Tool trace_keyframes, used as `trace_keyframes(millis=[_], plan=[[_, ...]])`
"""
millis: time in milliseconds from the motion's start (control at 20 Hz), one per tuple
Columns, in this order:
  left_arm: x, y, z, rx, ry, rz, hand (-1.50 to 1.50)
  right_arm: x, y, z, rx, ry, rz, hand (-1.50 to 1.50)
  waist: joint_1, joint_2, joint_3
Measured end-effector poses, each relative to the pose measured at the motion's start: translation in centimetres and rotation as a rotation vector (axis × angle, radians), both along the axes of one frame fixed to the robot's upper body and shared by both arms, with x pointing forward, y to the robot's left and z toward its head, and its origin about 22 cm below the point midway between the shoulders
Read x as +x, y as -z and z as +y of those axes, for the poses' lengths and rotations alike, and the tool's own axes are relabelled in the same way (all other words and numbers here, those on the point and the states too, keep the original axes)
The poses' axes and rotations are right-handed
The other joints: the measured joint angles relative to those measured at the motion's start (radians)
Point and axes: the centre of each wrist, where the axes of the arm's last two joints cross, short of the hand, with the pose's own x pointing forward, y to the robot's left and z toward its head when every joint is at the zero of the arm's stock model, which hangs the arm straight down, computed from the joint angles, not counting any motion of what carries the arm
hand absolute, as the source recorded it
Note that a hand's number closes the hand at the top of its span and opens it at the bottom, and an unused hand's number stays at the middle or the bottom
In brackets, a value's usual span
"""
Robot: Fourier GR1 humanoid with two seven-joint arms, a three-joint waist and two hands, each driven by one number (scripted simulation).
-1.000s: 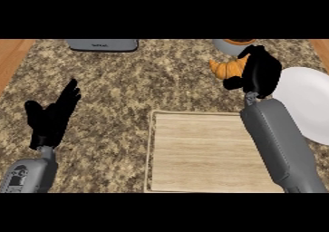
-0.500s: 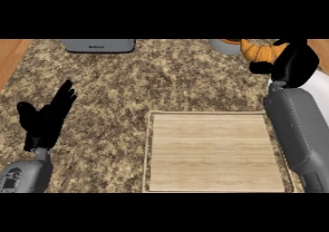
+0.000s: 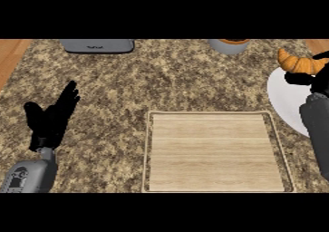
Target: Pick the croissant from the tray and place it in the plate
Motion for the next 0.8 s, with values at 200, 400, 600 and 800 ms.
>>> trace_keyframes(millis=[200,400,600,800], plan=[[-0.1,0.0,0.1,0.002,0.003,-0.004,0.0,-1.1,1.3,-3.3,0.022,0.016,0.09,1.5,0.003,0.001,0.0],[0.0,-0.1,0.4,0.006,0.005,-0.007,0.0,-2.4,2.9,-6.0,0.134,-0.005,0.154,-1.5,0.004,0.003,0.001],[0.1,0.1,0.4,-0.004,0.003,-0.006,0.0,-3.6,3.5,-8.5,0.224,-0.072,0.177,-1.5,0.004,0.003,0.001],[0.2,0.1,0.6,-0.006,0.007,-0.005,0.0,-4.4,4.4,-9.7,0.204,-0.133,0.129,-1.5,0.01,0.005,0.002]])
